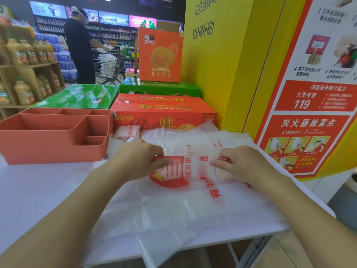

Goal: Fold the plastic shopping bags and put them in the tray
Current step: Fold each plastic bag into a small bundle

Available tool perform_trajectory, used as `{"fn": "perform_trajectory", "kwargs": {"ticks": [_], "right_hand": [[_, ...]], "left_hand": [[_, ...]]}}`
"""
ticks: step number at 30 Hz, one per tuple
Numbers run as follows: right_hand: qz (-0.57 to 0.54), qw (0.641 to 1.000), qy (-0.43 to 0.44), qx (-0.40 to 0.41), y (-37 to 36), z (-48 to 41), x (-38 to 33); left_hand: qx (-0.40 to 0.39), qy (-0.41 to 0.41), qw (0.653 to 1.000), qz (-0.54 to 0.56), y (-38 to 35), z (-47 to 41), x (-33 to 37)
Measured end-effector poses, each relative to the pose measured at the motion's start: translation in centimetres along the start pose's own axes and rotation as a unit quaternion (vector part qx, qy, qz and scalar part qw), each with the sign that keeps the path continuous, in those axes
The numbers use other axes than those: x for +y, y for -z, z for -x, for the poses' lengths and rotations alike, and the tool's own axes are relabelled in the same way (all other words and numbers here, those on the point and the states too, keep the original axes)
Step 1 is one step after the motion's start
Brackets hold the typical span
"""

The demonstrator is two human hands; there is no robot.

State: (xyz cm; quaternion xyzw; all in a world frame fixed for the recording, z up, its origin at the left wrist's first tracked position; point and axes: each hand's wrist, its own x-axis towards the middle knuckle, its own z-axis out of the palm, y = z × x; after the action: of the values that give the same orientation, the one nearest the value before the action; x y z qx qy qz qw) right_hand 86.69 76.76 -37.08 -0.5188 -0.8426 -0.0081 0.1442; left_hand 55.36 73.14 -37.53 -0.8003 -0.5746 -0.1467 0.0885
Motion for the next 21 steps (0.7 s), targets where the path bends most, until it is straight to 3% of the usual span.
{"fn": "perform_trajectory", "kwargs": {"ticks": [4, 8, 15, 21], "right_hand": [[0.043, 0.999, -0.019, -0.018, -0.5, -0.6, 0.7], [0.014, 0.999, -0.039, -0.031, -1.3, -0.8, 1.2], [-0.014, 0.997, -0.044, -0.066, -1.9, -0.6, 2.2], [0.014, 0.994, -0.053, -0.090, -1.8, -0.5, 2.3]], "left_hand": [[-0.043, 0.067, 0.996, -0.029, 0.6, -0.7, -0.6], [-0.061, 0.106, 0.991, -0.056, 0.1, -0.8, -2.3], [-0.177, 0.174, 0.968, -0.040, -0.8, -0.9, -2.7], [-0.139, 0.164, 0.971, -0.107, -0.8, -0.4, -3.6]]}}
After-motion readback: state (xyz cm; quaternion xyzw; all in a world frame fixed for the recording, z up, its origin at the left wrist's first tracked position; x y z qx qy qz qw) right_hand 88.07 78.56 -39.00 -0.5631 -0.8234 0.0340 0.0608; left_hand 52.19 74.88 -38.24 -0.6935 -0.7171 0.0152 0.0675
